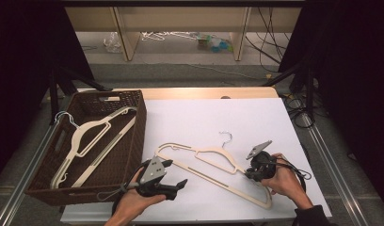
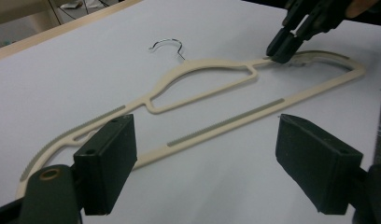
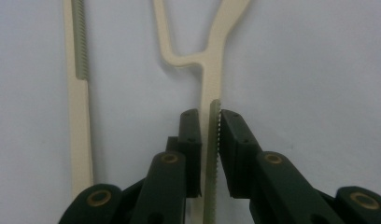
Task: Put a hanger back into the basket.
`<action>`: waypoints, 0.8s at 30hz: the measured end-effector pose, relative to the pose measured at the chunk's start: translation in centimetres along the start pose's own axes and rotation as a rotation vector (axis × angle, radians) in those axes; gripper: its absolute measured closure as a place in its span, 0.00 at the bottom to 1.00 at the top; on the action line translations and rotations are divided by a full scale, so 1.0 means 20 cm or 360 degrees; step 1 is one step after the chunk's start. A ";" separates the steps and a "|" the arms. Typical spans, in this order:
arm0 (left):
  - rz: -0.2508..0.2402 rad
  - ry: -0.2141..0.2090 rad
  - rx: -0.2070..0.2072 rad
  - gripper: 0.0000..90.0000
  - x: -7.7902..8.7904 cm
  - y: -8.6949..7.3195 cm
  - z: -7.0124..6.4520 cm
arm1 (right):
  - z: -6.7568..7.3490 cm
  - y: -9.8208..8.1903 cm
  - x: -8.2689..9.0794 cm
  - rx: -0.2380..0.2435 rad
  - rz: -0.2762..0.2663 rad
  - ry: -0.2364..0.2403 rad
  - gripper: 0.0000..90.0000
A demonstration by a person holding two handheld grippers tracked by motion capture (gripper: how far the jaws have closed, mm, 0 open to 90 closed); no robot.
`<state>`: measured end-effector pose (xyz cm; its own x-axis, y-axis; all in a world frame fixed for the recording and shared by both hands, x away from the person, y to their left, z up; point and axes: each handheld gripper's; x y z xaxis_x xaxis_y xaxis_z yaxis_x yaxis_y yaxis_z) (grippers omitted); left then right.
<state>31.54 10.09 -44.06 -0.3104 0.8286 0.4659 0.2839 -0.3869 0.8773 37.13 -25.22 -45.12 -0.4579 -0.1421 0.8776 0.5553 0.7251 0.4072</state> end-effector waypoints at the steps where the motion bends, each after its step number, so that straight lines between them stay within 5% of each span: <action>1: 0.0000 0.0000 0.0000 0.23 0.00 0.00 0.00 | 0.00 0.00 0.00 0.0000 0.0000 0.0000 0.88; 8: 0.0088 0.0017 -0.0011 0.24 -0.20 0.10 0.13 | 0.02 0.01 0.07 0.0055 -0.0040 -0.0009 0.88; 10: 0.0061 0.0027 0.0047 0.26 -0.26 0.11 0.16 | 0.03 0.01 0.08 0.0067 -0.0035 -0.0004 0.88; 12: 0.0199 -0.0012 0.0033 0.26 -0.34 0.12 0.20 | 0.03 0.01 0.10 0.0089 -0.0060 0.0006 0.88; 14: 0.0238 -0.0047 0.0036 0.26 -0.39 0.12 0.22 | 0.03 0.02 0.10 0.0090 -0.0052 0.0006 0.88; 24: 0.0355 -0.0006 0.0060 0.31 -0.54 0.12 0.33 | 0.06 0.04 0.16 0.0131 -0.0073 -0.0001 0.88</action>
<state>41.59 2.91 -47.75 -0.2326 0.7259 0.6472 0.3786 -0.5454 0.7478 35.25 -24.29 -42.41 -0.4819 -0.1760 0.8584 0.4748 0.7709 0.4246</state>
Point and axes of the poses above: each handheld gripper's, and its own axes: x roughly backward along the jaws, y roughly out of its top, z roughly to its left, and after that the axes turned 15 degrees about -y, right-handed
